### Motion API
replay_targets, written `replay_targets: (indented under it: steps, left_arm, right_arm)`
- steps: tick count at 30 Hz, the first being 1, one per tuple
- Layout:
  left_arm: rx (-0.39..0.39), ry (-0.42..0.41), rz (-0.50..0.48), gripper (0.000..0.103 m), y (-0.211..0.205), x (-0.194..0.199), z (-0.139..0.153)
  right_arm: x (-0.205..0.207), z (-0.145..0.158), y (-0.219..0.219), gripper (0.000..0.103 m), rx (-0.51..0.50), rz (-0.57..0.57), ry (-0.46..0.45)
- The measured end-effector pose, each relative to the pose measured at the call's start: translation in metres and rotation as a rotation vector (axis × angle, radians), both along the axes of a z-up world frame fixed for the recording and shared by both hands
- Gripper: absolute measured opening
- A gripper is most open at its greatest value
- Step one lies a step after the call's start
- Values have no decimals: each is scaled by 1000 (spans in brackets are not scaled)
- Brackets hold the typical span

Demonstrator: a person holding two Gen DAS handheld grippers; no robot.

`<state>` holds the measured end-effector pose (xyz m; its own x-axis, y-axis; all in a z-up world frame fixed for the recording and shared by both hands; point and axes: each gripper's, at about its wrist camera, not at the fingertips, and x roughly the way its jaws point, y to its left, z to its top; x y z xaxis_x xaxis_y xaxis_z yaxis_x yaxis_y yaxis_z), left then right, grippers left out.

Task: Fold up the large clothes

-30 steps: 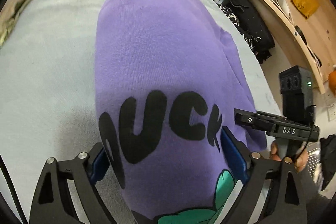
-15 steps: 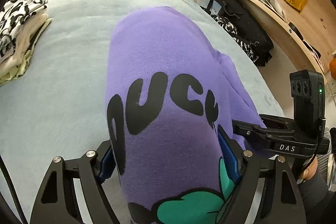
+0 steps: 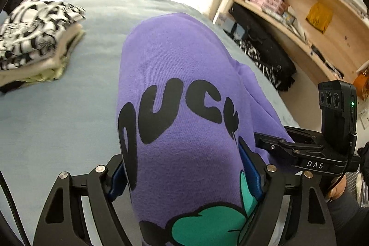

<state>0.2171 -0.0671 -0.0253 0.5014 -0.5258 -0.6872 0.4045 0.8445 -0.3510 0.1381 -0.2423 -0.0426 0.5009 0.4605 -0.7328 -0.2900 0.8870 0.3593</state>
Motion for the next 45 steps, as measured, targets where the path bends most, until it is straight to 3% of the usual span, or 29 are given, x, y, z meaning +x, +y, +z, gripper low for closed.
replay_targets:
  steps: [6, 13, 18, 26, 32, 37, 40, 45]
  left_arm:
    - [-35, -56, 66, 80, 62, -3, 40]
    - [-43, -106, 137, 80, 157, 24, 86]
    - [-1, -173, 160, 80, 226, 70, 122]
    - [44, -263, 168, 80, 310, 190, 158]
    - [74, -257, 190, 80, 358, 273, 137]
    - [85, -136, 192, 80, 388, 342, 76]
    - [113, -136, 171, 86, 391, 354, 45]
    - [75, -159, 136, 89, 393, 348, 35]
  right_arm:
    - [8, 43, 54, 38, -4, 59, -83]
    - [43, 89, 142, 38, 24, 128, -171]
    - [88, 115, 206, 38, 65, 155, -224]
    - [196, 134, 290, 38, 139, 141, -309]
    - [278, 103, 343, 38, 178, 141, -297]
    - [329, 39, 373, 38, 197, 119, -172]
    - [337, 0, 376, 40, 199, 106, -137]
    - [334, -4, 369, 50, 199, 98, -135]
